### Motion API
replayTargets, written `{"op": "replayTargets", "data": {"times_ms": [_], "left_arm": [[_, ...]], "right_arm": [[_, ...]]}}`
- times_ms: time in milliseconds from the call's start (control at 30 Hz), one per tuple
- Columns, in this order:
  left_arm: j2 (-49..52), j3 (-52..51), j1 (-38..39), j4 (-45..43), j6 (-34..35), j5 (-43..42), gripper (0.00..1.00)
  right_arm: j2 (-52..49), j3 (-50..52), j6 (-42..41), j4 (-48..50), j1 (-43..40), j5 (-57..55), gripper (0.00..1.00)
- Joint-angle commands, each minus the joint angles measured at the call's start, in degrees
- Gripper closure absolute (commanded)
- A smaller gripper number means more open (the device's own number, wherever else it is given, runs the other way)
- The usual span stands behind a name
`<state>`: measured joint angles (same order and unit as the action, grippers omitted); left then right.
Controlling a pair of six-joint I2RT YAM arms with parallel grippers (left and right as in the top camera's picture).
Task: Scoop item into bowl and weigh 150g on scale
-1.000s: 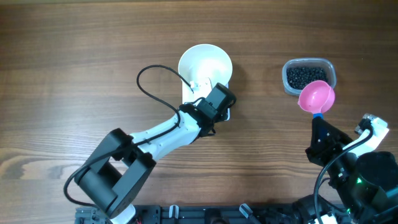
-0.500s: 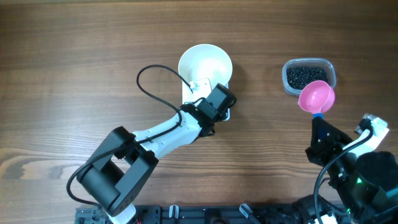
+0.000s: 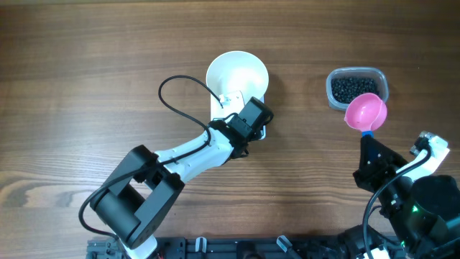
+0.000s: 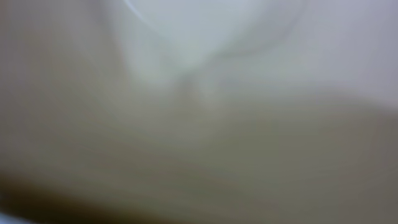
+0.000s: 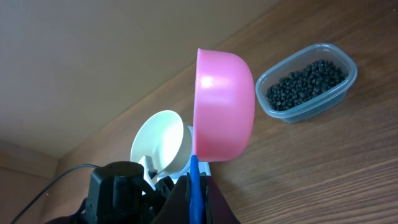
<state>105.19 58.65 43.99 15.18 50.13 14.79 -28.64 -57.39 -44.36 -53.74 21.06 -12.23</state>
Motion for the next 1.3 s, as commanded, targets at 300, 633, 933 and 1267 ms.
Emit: {"op": "replayTargets", "data": {"times_ms": [300,633,933,1267], "left_arm": [[3.02,-0.33,0.07,0.57,1.73,0.48,0.96],[-30.34,-0.11,-0.44,8.28,-3.89,-4.5,0.81],[-45.75,-0.26,-5.6,26.75,-9.92,14.73,0.0],[-46.34,27.02,-27.52,45.16,-60.28,-29.16,0.0]], "right_arm": [[-0.13,-0.24,-0.37,-0.02,-0.26,0.02,0.95],[-0.13,-0.24,-0.66,-0.52,-0.26,0.0,0.96],[-2.05,-0.24,-0.9,0.61,-0.26,0.02,0.96],[-12.0,-0.24,-2.1,0.13,-0.26,3.3,0.95]]}}
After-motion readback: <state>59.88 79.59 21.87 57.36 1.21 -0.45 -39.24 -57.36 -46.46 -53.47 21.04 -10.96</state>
